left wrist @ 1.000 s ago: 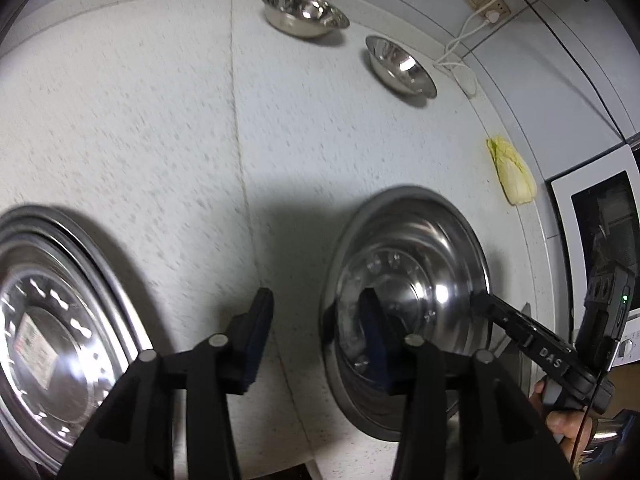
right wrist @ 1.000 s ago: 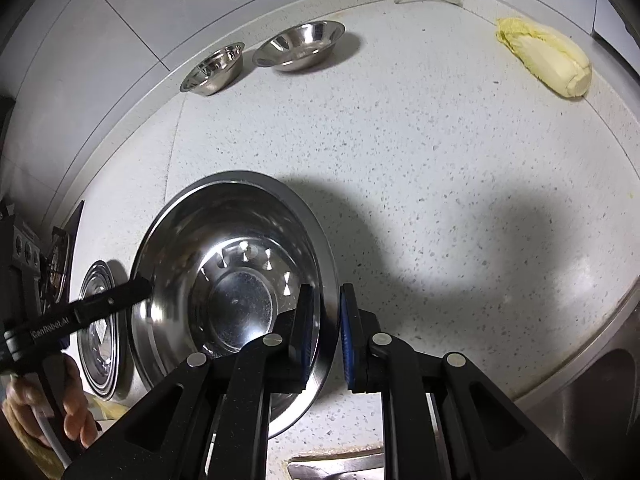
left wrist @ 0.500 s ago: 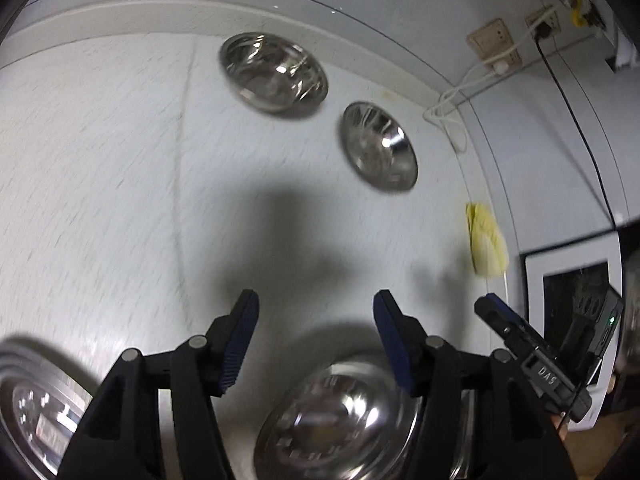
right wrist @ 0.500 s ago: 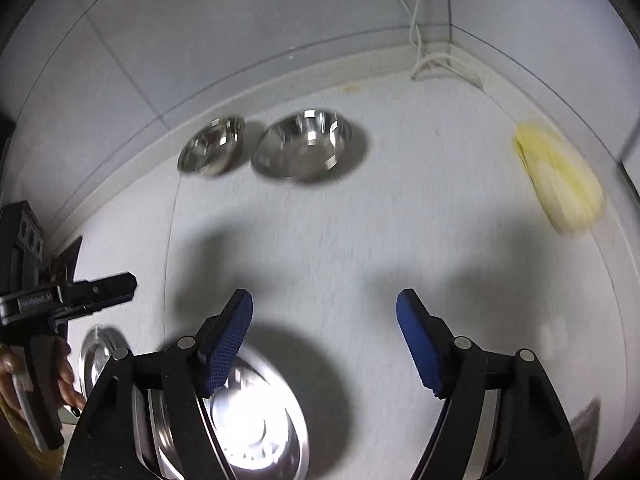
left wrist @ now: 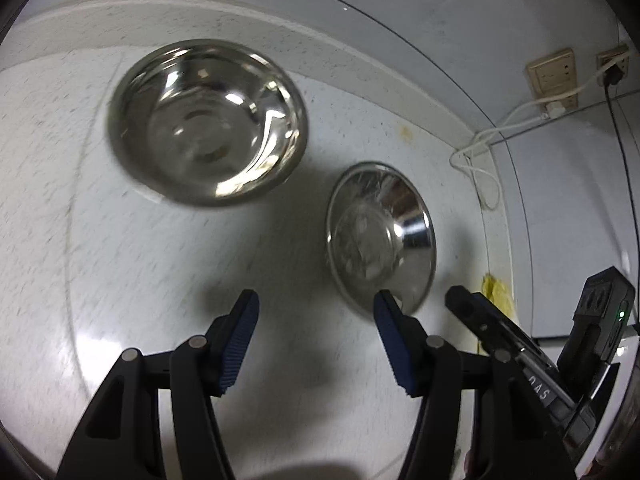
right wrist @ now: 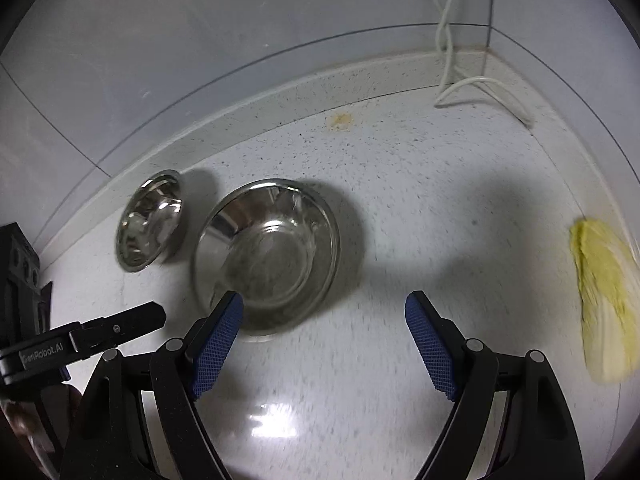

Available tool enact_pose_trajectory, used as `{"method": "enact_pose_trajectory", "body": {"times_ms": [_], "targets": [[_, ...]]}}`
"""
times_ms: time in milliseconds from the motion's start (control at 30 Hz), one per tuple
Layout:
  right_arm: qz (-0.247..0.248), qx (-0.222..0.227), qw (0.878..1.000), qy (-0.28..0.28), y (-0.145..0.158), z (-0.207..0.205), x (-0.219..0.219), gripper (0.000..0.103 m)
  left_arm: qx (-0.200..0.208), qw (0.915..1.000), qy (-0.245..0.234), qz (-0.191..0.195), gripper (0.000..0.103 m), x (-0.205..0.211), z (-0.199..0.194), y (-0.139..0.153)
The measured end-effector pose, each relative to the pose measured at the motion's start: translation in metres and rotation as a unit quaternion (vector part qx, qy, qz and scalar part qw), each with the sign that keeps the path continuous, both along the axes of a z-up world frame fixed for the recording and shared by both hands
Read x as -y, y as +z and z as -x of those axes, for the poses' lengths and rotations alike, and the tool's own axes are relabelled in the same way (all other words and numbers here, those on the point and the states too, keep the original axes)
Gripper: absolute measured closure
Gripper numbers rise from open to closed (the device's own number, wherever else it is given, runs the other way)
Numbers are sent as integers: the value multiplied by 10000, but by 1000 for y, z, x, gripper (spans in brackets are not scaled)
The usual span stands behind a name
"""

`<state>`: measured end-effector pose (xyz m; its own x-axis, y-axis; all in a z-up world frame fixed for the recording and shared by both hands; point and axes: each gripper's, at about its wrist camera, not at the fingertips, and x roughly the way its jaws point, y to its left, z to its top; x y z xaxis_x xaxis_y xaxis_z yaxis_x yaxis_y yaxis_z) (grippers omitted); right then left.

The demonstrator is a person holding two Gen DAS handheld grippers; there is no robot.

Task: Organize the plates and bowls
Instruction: 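Close the left gripper on the medium bowl's rim while the right gripper grips the opposite rim, then lift the medium steel bowl with both grippers and carry it over the large bowl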

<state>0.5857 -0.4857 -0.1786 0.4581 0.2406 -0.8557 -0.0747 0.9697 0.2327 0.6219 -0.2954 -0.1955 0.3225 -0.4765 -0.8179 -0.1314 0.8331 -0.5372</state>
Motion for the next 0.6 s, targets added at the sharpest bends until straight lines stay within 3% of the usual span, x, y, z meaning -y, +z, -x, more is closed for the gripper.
{"method": "enact_pose_trajectory", "body": {"times_ms": [67, 133, 200, 233, 300, 367, 467, 600], "targets": [[66, -24, 10000, 9, -4, -7, -5, 26, 0, 10000, 20, -72, 45, 6, -8, -5], [109, -87, 9999, -3, -8, -15, -7, 37, -100, 9999, 78, -44, 47, 9, -16, -12], [97, -198, 9998, 4, -15, -23, -9, 57, -148, 9997, 162, -78, 50, 12, -21, -17], [89, -277, 9996, 9, -20, -27, -9, 62, -184, 9997, 158, -102, 55, 14, -23, -21], [124, -382, 9992, 18, -27, -32, -11, 82, -263, 9996, 99, -95, 76, 17, -29, -28], [84, -461, 9989, 30, -34, -36, -11, 91, -223, 9996, 53, -133, 84, 20, -31, -31], [42, -429, 9991, 24, -36, -36, -11, 91, -126, 9998, -65, -119, 95, 25, -30, -30], [102, -353, 9993, 56, -28, -31, -12, 92, -67, 10000, -29, -49, 94, 26, -27, -22]]}}
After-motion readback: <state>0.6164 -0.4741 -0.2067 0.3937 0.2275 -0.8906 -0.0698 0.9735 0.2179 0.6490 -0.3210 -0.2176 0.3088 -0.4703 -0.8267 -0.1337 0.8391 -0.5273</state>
